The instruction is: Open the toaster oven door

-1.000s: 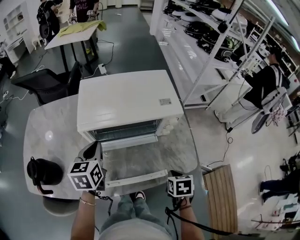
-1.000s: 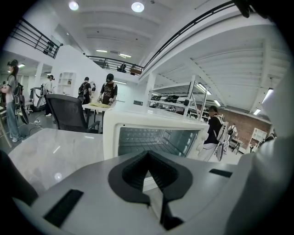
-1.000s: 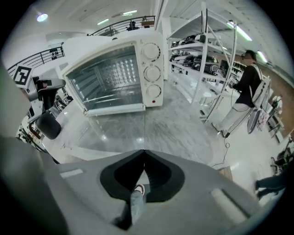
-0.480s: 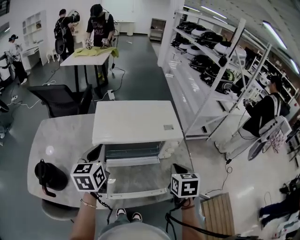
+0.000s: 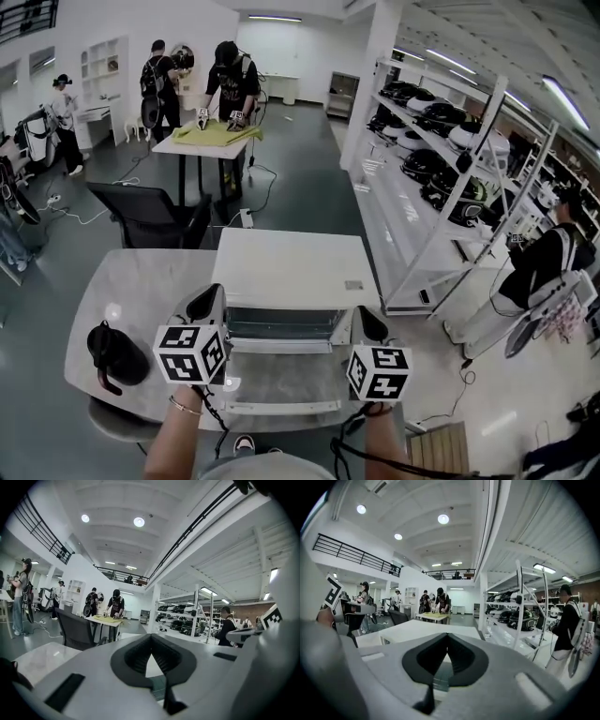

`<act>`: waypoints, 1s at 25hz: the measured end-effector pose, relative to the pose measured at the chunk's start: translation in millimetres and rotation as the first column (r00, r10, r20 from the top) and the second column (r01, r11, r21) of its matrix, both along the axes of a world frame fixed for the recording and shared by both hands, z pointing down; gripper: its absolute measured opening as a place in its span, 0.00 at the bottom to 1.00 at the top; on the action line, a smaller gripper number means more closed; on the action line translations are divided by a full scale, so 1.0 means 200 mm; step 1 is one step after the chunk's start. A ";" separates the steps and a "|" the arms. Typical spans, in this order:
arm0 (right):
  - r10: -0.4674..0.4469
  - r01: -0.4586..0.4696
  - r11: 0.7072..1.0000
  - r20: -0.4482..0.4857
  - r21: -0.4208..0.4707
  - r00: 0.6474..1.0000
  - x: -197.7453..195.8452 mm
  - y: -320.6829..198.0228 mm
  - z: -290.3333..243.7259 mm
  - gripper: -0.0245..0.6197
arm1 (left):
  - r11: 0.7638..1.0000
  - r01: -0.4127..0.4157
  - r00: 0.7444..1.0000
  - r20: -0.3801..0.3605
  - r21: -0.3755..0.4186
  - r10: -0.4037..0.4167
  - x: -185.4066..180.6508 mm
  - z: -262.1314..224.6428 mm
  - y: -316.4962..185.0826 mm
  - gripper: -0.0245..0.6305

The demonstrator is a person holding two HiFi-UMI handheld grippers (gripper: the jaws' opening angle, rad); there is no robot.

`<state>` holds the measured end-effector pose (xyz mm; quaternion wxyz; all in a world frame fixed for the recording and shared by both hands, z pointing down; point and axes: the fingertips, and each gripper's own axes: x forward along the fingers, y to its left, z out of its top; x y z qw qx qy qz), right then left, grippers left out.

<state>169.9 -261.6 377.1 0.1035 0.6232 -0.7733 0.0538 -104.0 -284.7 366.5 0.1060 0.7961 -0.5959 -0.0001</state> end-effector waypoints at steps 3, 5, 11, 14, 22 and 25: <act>-0.007 0.007 0.998 -0.001 0.066 1.000 -0.04 -0.01 -0.06 0.05 | 1.000 0.010 1.000 0.005 0.017 -0.010 -0.01 -0.03 0.00 0.04; -0.009 0.009 0.997 0.003 0.079 1.000 -0.05 -0.01 -0.07 0.05 | 1.000 0.012 1.000 0.013 0.023 -0.012 0.00 -0.05 0.01 0.04; 0.003 -0.004 0.997 0.009 0.073 1.000 -0.06 -0.01 -0.03 0.05 | 1.000 0.001 1.000 0.031 0.025 -0.002 0.01 -0.04 0.02 0.04; 0.012 -0.013 0.998 0.008 0.066 1.000 -0.05 -0.01 -0.03 0.05 | 1.000 -0.002 0.999 0.034 0.018 0.001 0.01 -0.03 0.01 0.04; 0.029 -0.029 0.999 -0.001 0.040 1.000 -0.04 0.01 -0.02 0.05 | 1.000 -0.014 0.999 0.037 0.010 0.013 0.01 -0.03 0.01 0.04; 0.032 -0.032 0.999 -0.003 0.042 0.999 -0.05 0.01 -0.04 0.05 | 1.000 -0.017 0.999 0.038 0.006 0.017 0.01 -0.03 0.01 0.04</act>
